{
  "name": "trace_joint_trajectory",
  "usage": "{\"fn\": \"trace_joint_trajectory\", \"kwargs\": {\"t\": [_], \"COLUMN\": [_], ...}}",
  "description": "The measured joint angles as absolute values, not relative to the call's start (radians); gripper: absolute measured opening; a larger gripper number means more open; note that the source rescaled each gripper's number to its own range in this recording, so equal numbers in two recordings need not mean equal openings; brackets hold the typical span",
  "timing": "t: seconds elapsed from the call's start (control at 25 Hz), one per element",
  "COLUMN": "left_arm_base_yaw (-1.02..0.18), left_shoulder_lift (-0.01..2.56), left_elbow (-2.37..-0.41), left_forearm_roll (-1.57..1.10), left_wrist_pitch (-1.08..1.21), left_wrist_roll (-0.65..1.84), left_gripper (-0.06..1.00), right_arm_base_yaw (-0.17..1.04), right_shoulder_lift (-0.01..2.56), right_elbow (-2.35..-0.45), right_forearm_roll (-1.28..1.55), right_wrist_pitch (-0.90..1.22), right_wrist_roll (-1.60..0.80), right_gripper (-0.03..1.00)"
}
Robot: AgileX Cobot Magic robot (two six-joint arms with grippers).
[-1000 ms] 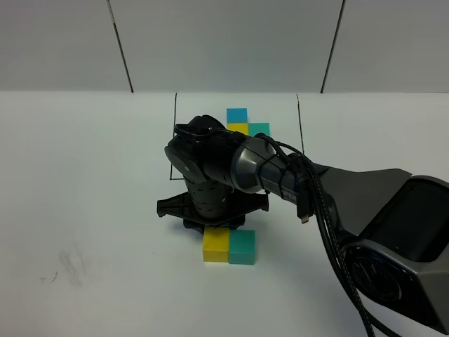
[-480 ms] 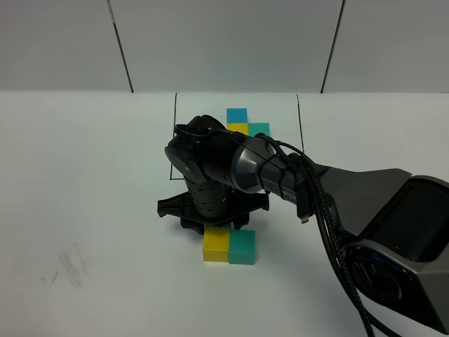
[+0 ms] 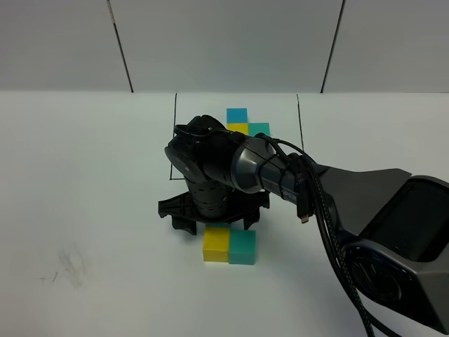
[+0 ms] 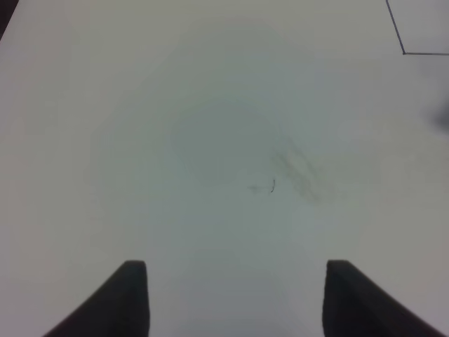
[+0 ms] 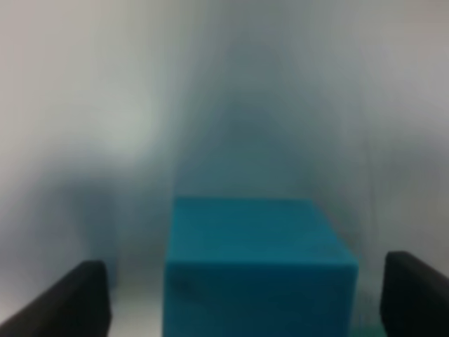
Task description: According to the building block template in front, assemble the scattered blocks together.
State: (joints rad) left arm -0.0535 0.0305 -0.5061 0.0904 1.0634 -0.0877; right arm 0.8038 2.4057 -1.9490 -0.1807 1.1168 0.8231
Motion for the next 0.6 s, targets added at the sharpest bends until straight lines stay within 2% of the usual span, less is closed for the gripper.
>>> {"fn": "trace_joint_trajectory", "kwargs": {"t": [0.12,0.24,0.48,0.6], "left_arm_base_yaw": [-0.053,-0.053,-0.053,-0.053], "left_shoulder_lift": [0.03,0.03,0.03,0.03], "left_elbow": [-0.506,-0.506,-0.506,-0.506], "left_forearm_roll": [0.09,0.09,0.09,0.09], "left_wrist_pitch": [1.063,1.063,1.063,1.063], "left_wrist_roll": [-0.088,-0.088,-0.088,-0.088], "left_gripper": [0.2,0.2,0.2,0.2], "right_arm_base_yaw": [0.804,0.804,0.791,0.739], "right_shoulder_lift": [2.413,2.415,2.409,2.388], "right_elbow": [-1.987,-2.063,-2.315,-2.422], "right_forearm_roll": [-0.197,-0.23,-0.374,-0.392], "right_wrist_pitch": [1.131,1.172,1.206,1.206], "right_wrist_roll": [0.793,0.761,0.651,0.554], "right_gripper": [0.85,0.96,1.0,1.0]}}
